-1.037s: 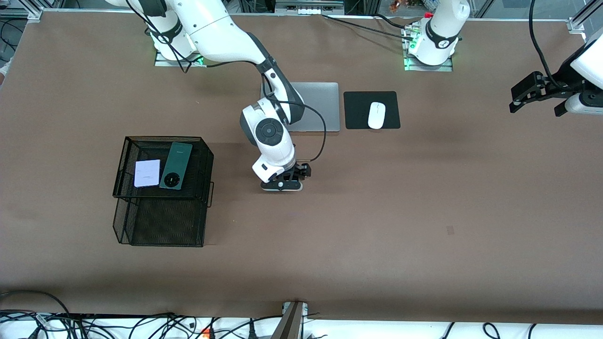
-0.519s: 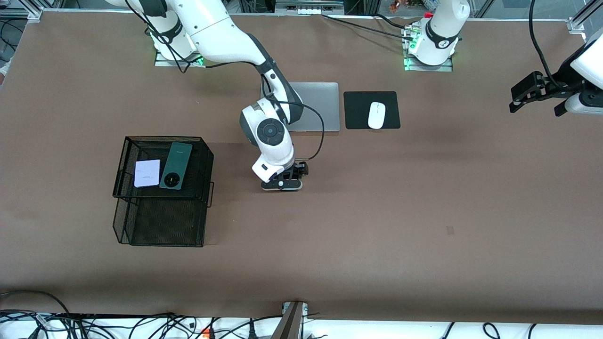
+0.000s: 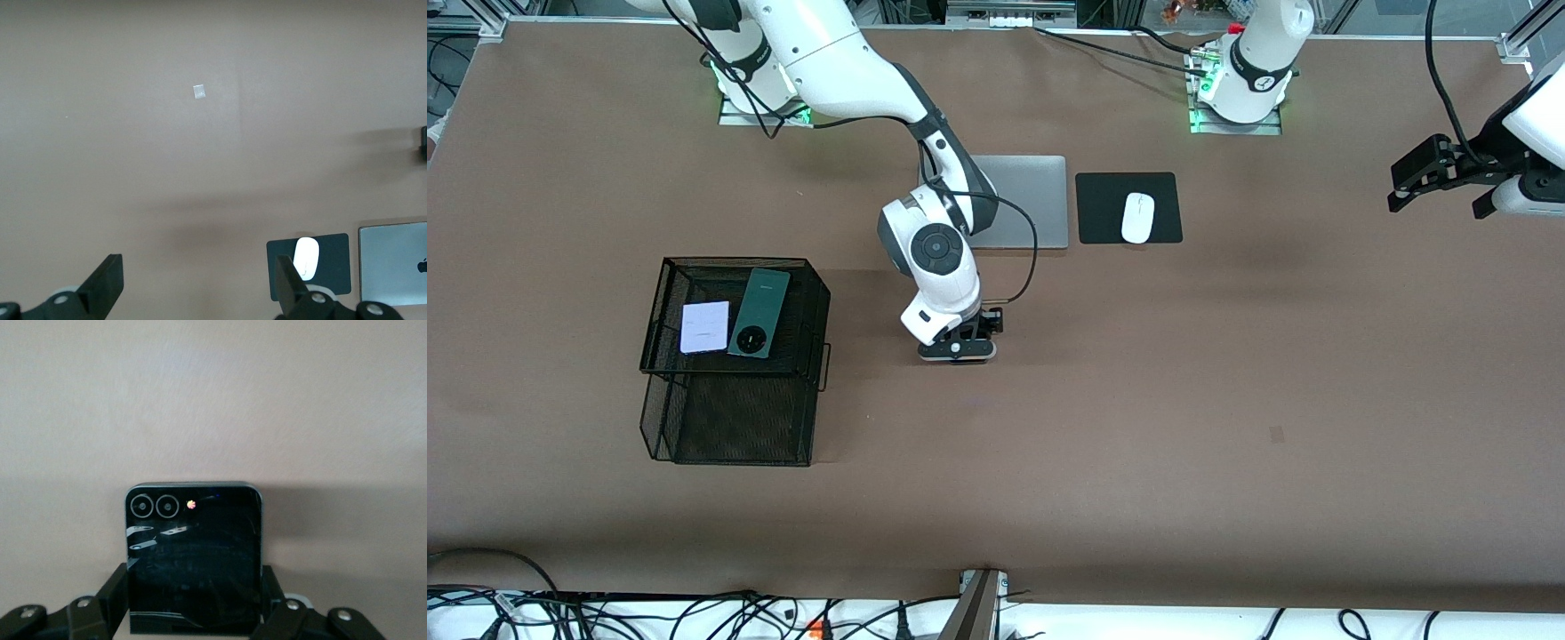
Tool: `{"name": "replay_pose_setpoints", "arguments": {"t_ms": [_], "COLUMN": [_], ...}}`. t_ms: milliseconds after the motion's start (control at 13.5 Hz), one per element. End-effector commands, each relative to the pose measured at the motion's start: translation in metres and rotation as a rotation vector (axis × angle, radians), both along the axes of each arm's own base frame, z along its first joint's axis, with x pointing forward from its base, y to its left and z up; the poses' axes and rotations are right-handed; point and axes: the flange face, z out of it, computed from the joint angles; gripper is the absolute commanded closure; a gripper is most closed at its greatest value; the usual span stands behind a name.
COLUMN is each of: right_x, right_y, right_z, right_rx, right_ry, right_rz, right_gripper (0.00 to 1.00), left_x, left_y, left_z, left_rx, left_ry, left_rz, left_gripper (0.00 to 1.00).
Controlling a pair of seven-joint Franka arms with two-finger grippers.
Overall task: Place phones with both arms
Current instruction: 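Carry the flip phone with the right gripper over the mesh basket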
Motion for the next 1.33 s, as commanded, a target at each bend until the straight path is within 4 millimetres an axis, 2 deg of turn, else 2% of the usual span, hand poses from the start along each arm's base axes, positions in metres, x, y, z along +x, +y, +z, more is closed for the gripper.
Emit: {"name": "replay_pose_setpoints", "arguments": {"t_ms": [0,222,370,444,667,815,1037,1185,1259], "right_x": [0.031,0.069,0.1,0.115,0.146,0.16,0.172,0.177,0.176], "right_y": [-0.023,-0.068,-0.116,-0.144,-0.22,-0.257,-0.293,-0.318,-0.323], "right_z": [0.075,0.128,0.16,0.164,0.167,0.166,0.148,0.143,0.136], "right_rx": [-0.016,-0.072,-0.112,-0.119,-0.131,-0.131,-0.146,-0.137,-0.134], "right_ry": [-0.024,-0.041,-0.043,-0.04,-0.043,-0.058,-0.068,-0.058,-0.044], "right_rz": [-0.026,-0.046,-0.011,0.013,0.06,0.057,0.063,0.065,0.064], "right_gripper": [1.0,1.0,1.0,1.0,1.0,1.0,1.0,1.0,1.0], "left_x": [-0.002,-0.002,-0.003,-0.002,-0.002,-0.002,-0.002,-0.002,-0.002], "left_y": [-0.001,-0.002,-0.001,-0.002,-0.002,-0.002,-0.002,-0.002,-0.002], "left_z": [0.005,0.004,0.004,0.004,0.004,0.004,0.003,0.003,0.003], "left_rx": [-0.002,-0.001,-0.001,-0.001,-0.001,-0.001,-0.001,-0.001,-0.001], "left_ry": [0.005,0.008,0.006,0.008,0.008,0.008,0.009,0.009,0.009], "left_rz": [0.009,0.009,0.009,0.009,0.009,0.009,0.007,0.007,0.007], "left_gripper": [0.0,0.0,0.0,0.0,0.0,0.0,0.0,0.0,0.0]}}
